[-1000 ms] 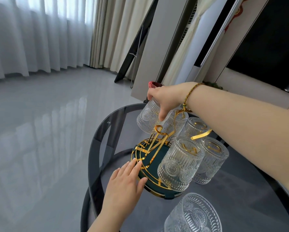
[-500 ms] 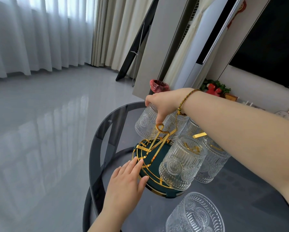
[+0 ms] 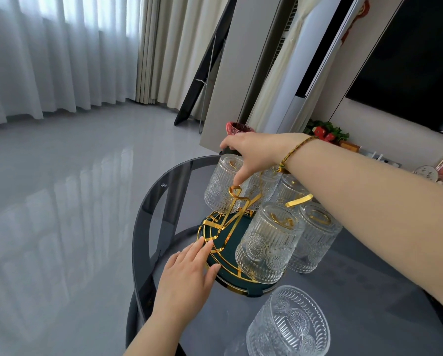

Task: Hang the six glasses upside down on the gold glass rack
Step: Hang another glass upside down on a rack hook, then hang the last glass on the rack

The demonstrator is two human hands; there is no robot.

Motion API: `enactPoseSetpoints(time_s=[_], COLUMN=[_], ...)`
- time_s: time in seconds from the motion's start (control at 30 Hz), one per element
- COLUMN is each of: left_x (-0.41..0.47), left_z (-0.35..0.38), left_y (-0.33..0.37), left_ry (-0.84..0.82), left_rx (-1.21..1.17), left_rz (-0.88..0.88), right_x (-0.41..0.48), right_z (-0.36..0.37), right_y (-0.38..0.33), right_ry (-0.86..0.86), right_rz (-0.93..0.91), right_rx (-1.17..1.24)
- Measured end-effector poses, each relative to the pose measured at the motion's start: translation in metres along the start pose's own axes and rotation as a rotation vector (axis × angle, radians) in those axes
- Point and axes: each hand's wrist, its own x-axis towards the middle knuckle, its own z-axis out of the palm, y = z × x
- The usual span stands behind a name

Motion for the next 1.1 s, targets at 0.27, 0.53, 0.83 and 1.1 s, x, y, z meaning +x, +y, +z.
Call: enactPoseSetpoints(time_s=[0.27,0.53,0.83,1.1], left_x=[-0.004,-0.011,-0.019,-0.029], left_z=[-0.006,-0.008,-0.014,-0.016], left_y=[0.006,0.011,0.015,0.015], left_ry=[-0.048,-0.035,-0.085,-0.102], left_rx=[0.023,0.153,0.287,0.278], left_rz=[0.0,0.059,0.084,0.101], right_x=[-0.105,-0.217,-0.233,-0.201], right_z=[0.012,0.102,0.236,0.253], right_y=[-0.005,-0.003,-0.057,-0.079], right_ry=[0.328,0.638,0.56,0.487], right_rz=[-0.051,0.109,0.383,0.498], right_rx=[0.224,0.732,1.358,1.19])
